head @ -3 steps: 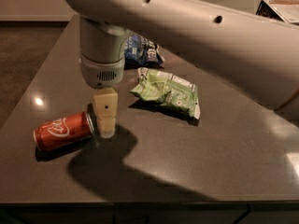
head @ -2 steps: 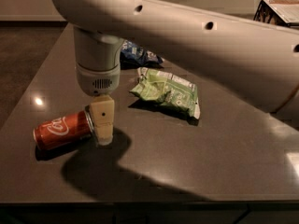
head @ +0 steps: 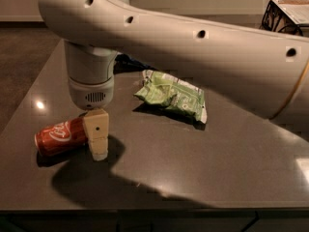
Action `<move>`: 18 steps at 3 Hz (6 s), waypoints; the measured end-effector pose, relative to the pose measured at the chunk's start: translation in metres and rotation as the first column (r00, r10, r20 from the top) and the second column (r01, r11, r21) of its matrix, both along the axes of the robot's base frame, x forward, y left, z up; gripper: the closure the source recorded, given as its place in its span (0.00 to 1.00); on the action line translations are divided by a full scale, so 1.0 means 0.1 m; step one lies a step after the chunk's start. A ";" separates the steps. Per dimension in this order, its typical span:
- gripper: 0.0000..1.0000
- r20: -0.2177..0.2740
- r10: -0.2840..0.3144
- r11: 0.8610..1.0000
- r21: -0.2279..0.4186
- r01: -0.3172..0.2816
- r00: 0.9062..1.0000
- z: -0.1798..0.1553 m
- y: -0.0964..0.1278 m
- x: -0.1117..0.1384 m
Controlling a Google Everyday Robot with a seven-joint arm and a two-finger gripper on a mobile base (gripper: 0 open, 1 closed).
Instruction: Place coke can upright
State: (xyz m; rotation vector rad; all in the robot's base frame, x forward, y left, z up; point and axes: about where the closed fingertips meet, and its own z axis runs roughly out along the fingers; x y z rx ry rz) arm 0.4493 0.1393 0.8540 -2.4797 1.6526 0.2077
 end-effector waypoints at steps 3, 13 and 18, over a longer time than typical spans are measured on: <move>0.00 0.019 0.051 0.998 -0.035 -0.050 0.999 -0.06 0.38 0.00; 1.00 -0.170 0.061 0.982 0.186 -0.029 0.984 0.43 0.33 -0.10; 1.00 -0.316 0.058 0.681 0.706 0.194 0.947 0.86 -0.32 0.32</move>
Offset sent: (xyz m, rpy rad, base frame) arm -0.0028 0.0444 -0.0058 -0.0352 -0.0146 0.0600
